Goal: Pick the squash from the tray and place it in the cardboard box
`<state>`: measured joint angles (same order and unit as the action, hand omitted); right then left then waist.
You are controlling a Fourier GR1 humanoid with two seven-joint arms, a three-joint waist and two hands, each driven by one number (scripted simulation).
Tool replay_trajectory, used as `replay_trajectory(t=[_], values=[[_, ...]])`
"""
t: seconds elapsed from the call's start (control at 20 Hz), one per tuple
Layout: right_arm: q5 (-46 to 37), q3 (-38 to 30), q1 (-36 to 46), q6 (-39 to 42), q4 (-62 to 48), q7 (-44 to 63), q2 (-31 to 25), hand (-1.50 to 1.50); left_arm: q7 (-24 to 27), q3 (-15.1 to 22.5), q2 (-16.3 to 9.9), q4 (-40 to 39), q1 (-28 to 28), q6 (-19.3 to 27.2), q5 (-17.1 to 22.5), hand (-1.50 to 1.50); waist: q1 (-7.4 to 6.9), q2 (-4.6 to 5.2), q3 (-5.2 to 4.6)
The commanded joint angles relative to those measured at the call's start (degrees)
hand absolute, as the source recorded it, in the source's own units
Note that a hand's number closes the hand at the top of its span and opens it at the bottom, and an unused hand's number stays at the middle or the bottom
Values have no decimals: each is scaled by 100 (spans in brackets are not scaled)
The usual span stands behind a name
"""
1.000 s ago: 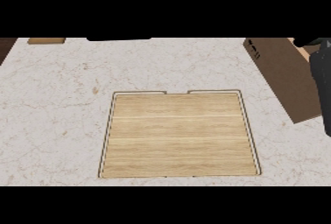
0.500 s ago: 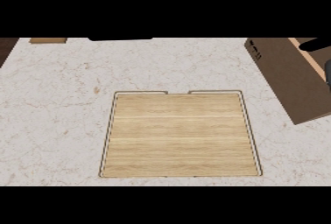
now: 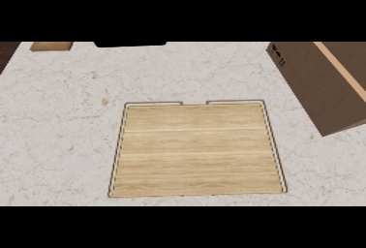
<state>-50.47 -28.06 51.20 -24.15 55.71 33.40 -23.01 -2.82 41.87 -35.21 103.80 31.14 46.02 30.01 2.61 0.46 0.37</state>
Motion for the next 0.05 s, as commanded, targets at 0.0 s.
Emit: replay_trajectory(t=[0.0], values=[[472,-374,-118,-524,149,-435,120,-150,602,-1058,-46,78,-1377,-9,-368,0,121,-18,-1]])
